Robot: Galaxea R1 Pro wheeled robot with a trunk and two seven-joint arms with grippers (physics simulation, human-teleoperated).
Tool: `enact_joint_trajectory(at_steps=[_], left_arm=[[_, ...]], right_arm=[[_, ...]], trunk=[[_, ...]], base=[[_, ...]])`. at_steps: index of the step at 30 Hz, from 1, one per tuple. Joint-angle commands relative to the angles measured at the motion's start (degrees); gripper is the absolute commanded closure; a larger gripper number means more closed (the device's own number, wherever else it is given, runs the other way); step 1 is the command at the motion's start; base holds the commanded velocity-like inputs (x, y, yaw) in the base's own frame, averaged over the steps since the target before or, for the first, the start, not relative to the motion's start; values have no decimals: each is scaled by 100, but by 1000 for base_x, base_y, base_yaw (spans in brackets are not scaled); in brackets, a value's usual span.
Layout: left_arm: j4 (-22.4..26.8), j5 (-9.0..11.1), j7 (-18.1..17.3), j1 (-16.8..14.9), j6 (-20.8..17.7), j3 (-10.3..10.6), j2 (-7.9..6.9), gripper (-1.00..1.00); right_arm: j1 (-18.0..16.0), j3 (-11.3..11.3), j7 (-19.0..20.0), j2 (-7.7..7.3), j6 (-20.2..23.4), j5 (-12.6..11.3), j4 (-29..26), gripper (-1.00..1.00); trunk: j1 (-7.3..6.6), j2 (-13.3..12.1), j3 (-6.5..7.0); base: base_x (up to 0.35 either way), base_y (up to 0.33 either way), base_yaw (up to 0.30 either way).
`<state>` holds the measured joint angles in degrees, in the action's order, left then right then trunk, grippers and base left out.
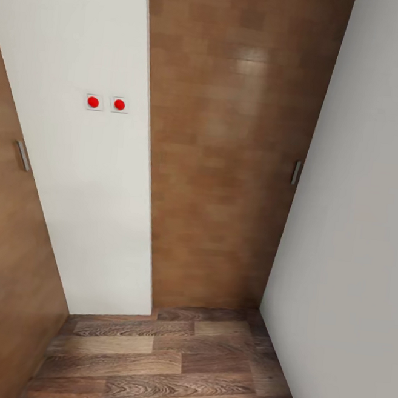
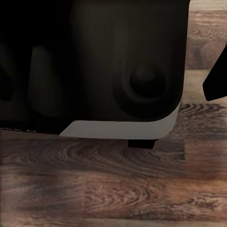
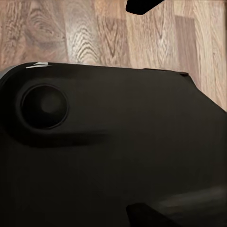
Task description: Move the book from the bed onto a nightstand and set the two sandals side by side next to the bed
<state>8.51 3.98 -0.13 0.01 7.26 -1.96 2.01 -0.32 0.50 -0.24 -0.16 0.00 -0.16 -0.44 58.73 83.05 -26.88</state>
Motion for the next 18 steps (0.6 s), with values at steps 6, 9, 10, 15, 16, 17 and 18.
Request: enact_joint_trajectory(at_steps=[6,9,10,15,16,17,18], left_arm=[[2,42,0,0,12,-15,5,-100],[2,42,-2,1,12,-15,3,-100],[2,42,-3,0,12,-15,3,-100],[2,42,-2,0,12,-15,5,-100],[2,42,-2,0,10,-15,6,-100],[2,42,-1,0,10,-14,4,-100],[2,42,-2,0,11,-14,3,-100]], right_arm=[[-3,3,-2,-1,0,-2,0,-100],[-3,3,-4,-1,0,-2,0,-100],[-3,3,-3,-1,0,-2,0,-100],[-3,4,-6,-1,0,-2,0,-100],[-3,4,-5,-1,0,-2,0,-100],[-3,4,-8,-1,0,-2,0,-100],[-3,5,-9,-1,0,-2,0,-100]], trunk=[[0,3,-5],[0,3,-5],[0,3,-5],[0,3,-5],[0,3,-5],[0,3,-5],[0,3,-5]], base=[[0,0,-284],[0,0,-285],[0,0,-285],[0,0,-285],[0,0,-284],[0,0,-284],[0,0,-284]])
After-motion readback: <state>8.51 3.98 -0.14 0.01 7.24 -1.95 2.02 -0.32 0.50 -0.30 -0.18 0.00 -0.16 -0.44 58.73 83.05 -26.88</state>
